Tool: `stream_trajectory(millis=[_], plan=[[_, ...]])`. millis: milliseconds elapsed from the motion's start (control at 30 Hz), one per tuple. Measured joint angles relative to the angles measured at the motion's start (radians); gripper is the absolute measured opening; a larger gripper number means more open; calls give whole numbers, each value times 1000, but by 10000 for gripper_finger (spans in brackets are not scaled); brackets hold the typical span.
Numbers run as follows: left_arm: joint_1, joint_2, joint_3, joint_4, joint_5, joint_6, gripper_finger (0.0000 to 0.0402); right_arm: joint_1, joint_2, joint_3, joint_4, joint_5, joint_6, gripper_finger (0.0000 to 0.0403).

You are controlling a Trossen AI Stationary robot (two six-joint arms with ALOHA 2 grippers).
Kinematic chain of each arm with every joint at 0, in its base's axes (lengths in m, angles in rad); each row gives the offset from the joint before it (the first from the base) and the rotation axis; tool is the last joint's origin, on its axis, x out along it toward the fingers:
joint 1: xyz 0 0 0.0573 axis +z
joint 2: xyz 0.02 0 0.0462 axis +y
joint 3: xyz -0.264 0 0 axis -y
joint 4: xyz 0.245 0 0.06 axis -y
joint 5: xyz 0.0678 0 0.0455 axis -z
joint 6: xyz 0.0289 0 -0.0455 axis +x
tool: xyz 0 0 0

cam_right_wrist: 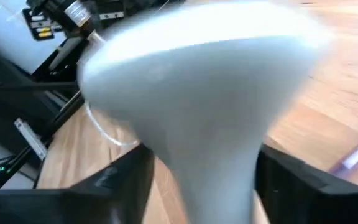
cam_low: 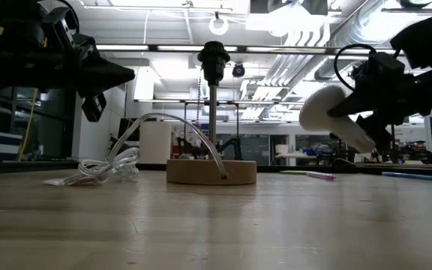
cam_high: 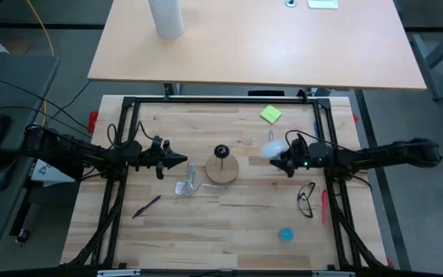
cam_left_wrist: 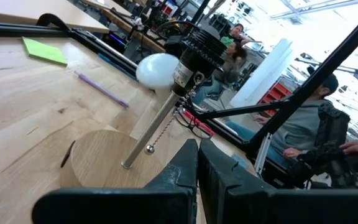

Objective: Screw lightbulb
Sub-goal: Remove the lightbulb from the lamp, then return to Home Position

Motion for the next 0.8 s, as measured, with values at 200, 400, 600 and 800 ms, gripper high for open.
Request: stream_trajectory(millis=[200,400,600,800], plan=[[0,0,0,-1,0,0,0,-58,0,0,-11,-171,-34,320],[0,0,0,-1,0,0,0,-88,0,0,22,-159,-43,329],[0,0,0,-1,0,0,0,-110,-40,0,102,-184,-139,330],[0,0,0,-2,0,0,0,-134,-115,0,142,-182,-208,330]])
